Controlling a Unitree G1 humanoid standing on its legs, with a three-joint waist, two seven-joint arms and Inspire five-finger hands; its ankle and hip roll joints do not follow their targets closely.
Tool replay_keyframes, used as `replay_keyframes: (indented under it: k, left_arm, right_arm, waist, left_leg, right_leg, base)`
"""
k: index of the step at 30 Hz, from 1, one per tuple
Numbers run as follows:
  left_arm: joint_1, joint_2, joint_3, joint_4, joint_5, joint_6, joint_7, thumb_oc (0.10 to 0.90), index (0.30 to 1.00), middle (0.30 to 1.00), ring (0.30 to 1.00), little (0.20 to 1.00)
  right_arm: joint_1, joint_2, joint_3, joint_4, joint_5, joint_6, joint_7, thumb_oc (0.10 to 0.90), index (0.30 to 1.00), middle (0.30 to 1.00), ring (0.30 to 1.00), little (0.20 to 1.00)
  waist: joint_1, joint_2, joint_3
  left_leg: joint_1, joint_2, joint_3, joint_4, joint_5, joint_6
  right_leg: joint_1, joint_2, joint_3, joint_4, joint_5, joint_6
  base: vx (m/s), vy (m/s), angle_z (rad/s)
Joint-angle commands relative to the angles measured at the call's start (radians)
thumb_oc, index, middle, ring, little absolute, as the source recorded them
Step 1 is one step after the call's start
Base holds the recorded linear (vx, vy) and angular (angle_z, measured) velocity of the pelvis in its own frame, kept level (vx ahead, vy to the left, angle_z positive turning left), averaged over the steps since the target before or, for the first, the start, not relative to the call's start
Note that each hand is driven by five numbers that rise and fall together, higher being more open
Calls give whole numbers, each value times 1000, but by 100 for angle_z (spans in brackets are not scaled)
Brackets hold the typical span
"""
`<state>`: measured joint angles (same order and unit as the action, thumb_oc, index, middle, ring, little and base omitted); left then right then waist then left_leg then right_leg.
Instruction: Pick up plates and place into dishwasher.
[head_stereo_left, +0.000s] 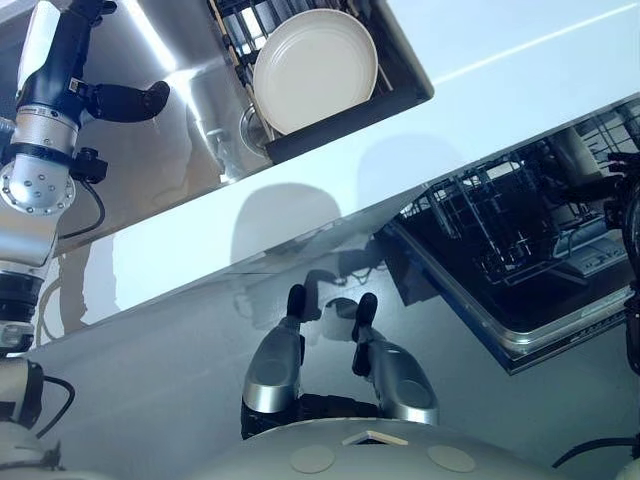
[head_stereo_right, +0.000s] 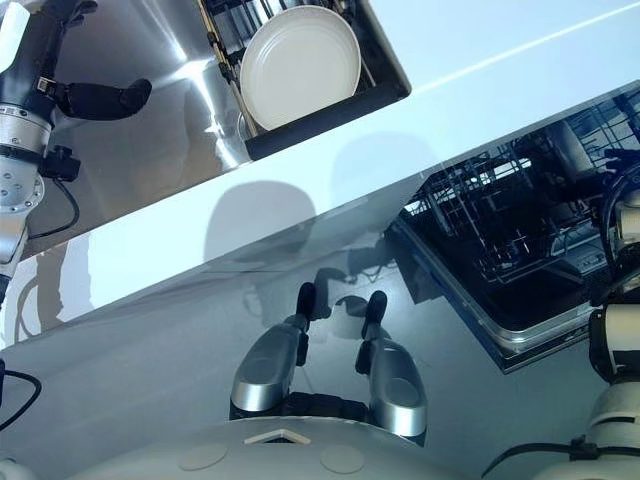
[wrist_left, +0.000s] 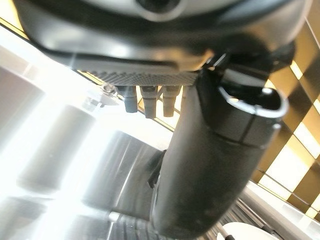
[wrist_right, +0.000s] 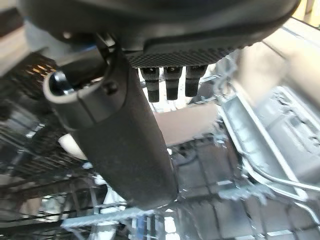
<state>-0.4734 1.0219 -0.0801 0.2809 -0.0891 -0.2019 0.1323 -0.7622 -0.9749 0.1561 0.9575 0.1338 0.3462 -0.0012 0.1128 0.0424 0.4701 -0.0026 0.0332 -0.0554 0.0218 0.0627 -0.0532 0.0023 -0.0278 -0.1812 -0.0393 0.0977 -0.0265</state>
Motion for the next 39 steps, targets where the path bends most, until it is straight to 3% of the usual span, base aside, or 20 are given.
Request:
replay_keyframes:
  k: [1, 8, 12, 15, 19, 24, 28, 36, 39]
  left_arm:
    - [29, 36, 106, -57, -47, -72, 26, 800, 900, 900, 900, 900]
    - [69, 19, 123, -59, -40, -73, -4, 800, 900, 900, 900, 900]
    - [99, 15, 136, -74, -7, -80, -15, 800, 900, 900, 900, 900]
    - [115, 19, 147, -89, 15, -70, -8, 800, 900, 900, 900, 900]
    - [144, 10, 176, -86, 54, -71, 6, 800, 900, 900, 900, 900]
    - [187, -8, 213, -77, 119, -73, 0, 800, 900, 900, 900, 900]
    - [188, 15, 224, -51, 157, -46, -42, 800, 900, 900, 900, 900]
    - [160, 78, 184, 23, 191, 55, -158, 800, 900, 900, 900, 900]
    - [121, 84, 151, 50, 198, 129, -215, 800, 900, 900, 900, 900]
  right_arm:
    - [99, -68, 11, -105, -69, -44, -71, 800, 900, 900, 900, 900]
    - [189, -54, -43, -172, -103, -15, -16, 800, 900, 900, 900, 900]
    - [245, -42, -61, -224, -77, -33, 32, 800, 900, 900, 900, 900]
    - [292, -14, -98, -332, 4, -96, 11, 800, 900, 900, 900, 900]
    - [405, 77, -218, -539, 57, -233, -123, 800, 900, 900, 900, 900]
    - [560, 186, -353, -709, 91, -348, -133, 800, 900, 900, 900, 900]
    - [634, 256, -410, -789, 171, -397, -103, 800, 900, 900, 900, 900]
    - [757, 357, -433, -813, 160, -394, -92, 800, 900, 900, 900, 900]
    - [797, 413, -399, -819, 302, -398, 48, 800, 900, 900, 900, 900]
  waist:
    - [-17, -36, -189]
    - [-31, -41, -248]
    - [-40, -43, -277]
    - [-55, -44, -298]
    - [-86, -36, -322]
    - [-124, -27, -347]
    - [-158, -19, -368]
    - [-211, -1, -384]
    - [-230, 6, -387]
  left_leg:
    - [-28, -26, -2, -7, -4, 1]
    - [38, -34, 15, -58, -8, 7]
    - [69, -38, 38, -84, -9, 6]
    - [88, -41, 59, -94, -18, 10]
    - [112, -46, 83, -98, -39, 22]
    - [136, -52, 116, -99, -59, 33]
    - [154, -56, 148, -100, -72, 41]
    - [162, -66, 196, -97, -82, 55]
    - [164, -70, 212, -98, -85, 63]
  right_leg:
    - [29, -1, -2, 148, -181, 41]
    - [82, -2, 14, 90, -154, 58]
    - [107, -4, 17, 43, -128, 68]
    - [118, -6, 21, 21, -117, 74]
    - [129, -8, 42, 14, -118, 79]
    - [135, -13, 69, 6, -112, 92]
    - [136, -14, 91, -3, -101, 101]
    - [118, -17, 125, -5, -82, 118]
    - [110, -21, 131, -7, -73, 124]
  base:
    - [63, 70, -14]
    - [37, 66, -9]
    - [9, 100, -6]
    - [-22, 125, -9]
    - [-34, 133, -15]
    - [-36, 122, -14]
    - [-33, 131, -13]
    - [-35, 109, -23]
    - [-10, 99, -23]
